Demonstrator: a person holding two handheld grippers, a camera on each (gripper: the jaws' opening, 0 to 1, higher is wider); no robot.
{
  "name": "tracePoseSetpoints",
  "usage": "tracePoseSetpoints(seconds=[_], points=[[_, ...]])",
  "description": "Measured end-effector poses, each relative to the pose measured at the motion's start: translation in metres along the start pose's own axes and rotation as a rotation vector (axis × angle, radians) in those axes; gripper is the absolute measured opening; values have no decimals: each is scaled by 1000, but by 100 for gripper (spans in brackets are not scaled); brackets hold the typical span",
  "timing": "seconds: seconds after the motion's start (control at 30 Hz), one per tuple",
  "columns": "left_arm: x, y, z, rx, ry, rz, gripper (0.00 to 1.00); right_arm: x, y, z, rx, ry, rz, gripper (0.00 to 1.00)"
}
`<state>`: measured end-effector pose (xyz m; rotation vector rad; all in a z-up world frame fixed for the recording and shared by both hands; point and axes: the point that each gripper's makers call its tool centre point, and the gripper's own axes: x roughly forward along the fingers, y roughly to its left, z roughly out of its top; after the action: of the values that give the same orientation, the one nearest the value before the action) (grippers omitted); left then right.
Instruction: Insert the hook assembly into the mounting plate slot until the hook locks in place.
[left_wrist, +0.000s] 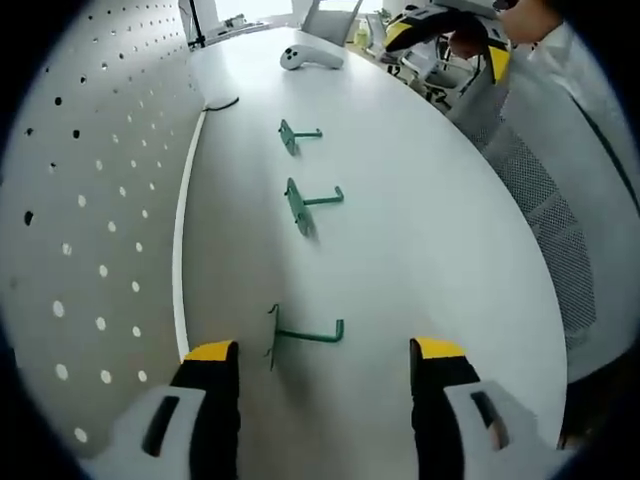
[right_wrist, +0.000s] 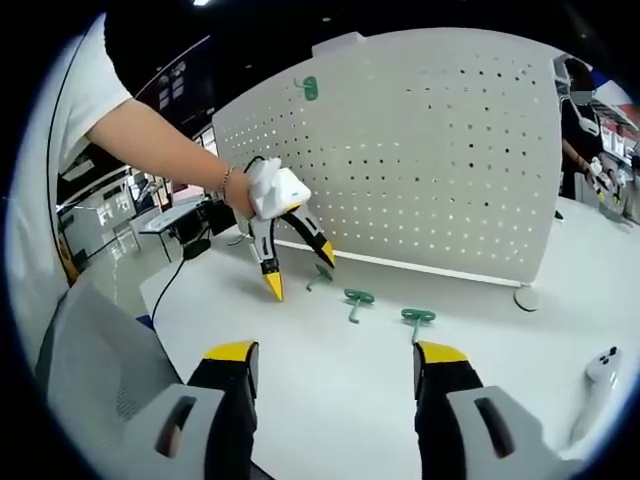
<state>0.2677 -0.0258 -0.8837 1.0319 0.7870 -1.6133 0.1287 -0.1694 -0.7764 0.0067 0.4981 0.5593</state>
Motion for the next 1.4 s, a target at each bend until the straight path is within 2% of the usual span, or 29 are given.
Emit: tracePoseSetpoints(seconds=[0.07,0.13,0.37,0.67,0.87,1.23,1.4], points=[[-1,2,0,-8,-1,3,64,0,-1,0,-1,0,-2,60],[-2,3,0,-11,2,5,60,0,0,3,37,-23,5,60],[-3,6,0,-16,4,8,50,0,-1,1,19,-11,-1,58],[-3,7,-1,-18,9,10,44,2,5,-2,-23,16,18,58],[-5,10,-1,-39,16,21,32,2,4,-3,-14,18,15,62],[-4,12,0,-77,19,42,29,3,6,-5,-23,25,20,62],[-4,14,0,-94,20,55,24,3,7,-4,-23,25,21,63]])
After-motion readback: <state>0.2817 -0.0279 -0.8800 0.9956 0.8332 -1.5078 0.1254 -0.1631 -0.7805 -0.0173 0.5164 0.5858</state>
